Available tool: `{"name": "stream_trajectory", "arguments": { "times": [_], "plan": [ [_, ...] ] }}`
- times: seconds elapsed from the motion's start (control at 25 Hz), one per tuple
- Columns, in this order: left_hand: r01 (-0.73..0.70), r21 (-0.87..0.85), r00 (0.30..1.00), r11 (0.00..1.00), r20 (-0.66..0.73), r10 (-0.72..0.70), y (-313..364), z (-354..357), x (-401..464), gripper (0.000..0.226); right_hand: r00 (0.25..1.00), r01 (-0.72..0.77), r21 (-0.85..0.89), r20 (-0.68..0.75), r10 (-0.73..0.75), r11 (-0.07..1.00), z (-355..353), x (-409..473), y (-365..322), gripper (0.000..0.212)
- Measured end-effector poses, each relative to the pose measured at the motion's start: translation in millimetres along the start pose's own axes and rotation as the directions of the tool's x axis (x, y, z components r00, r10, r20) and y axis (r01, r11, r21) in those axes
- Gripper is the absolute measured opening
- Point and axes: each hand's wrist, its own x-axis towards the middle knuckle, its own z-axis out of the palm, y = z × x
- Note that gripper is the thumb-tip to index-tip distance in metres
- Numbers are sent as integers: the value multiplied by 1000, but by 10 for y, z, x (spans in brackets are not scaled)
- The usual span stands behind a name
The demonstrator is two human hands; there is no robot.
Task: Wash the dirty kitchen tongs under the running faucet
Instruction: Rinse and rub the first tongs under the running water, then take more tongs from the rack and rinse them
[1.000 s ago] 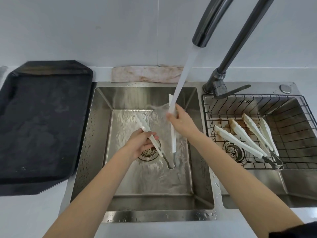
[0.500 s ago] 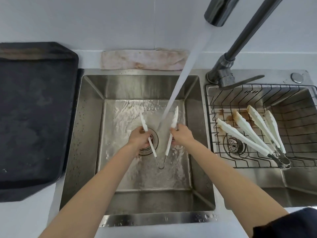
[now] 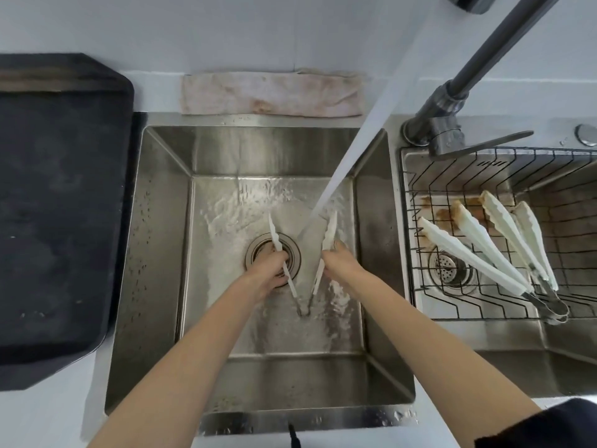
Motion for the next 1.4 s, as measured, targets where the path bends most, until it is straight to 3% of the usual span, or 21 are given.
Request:
{"name": "stream_trajectory", "arguments": {
  "times": [0.08, 0.28, 0.48, 0.6, 0.72, 0.92, 1.04, 1.2, 1.4],
  "plan": [
    [10, -10, 1000, 1000, 27, -10, -18, 7, -7, 18, 1000, 14, -18, 17, -14, 1000, -19, -79, -19, 66],
    [-56, 68, 997, 996, 49, 53, 12, -37, -76, 26, 1000, -8, -68, 4, 8, 998, -72, -427, -183, 64],
    [-156, 317, 988, 936, 42, 150, 37, -190, -251, 38, 993, 119, -243, 4, -121, 963, -142, -758, -273, 60],
    [-278, 574, 955, 770, 77, 288, 90, -215, -464, 42, 973, 220, -365, 14, -231, 904, -216, -1007, -344, 59],
    [-334, 810, 915, 482, 155, 373, 178, -149, -727, 50, 934, 324, -506, 34, -356, 800, -356, -1240, -392, 59],
    [-375, 916, 834, 145, 265, 485, 275, 166, -1183, 52, 860, 405, -650, 33, -508, 643, -748, -1567, -392, 58],
    [-355, 935, 789, -19, 311, 531, 290, 459, -1302, 49, 830, 416, -669, 3, -558, 616, -1084, -1692, -318, 57],
    [-355, 924, 726, -141, 368, 581, 263, 1009, -1430, 47, 829, 362, -694, -66, -556, 623, -1607, -1718, -150, 55],
    [-374, 907, 667, -193, 408, 624, 232, 1662, -1419, 46, 832, 311, -715, -113, -543, 626, -2266, -1624, 42, 51]
  ]
}}
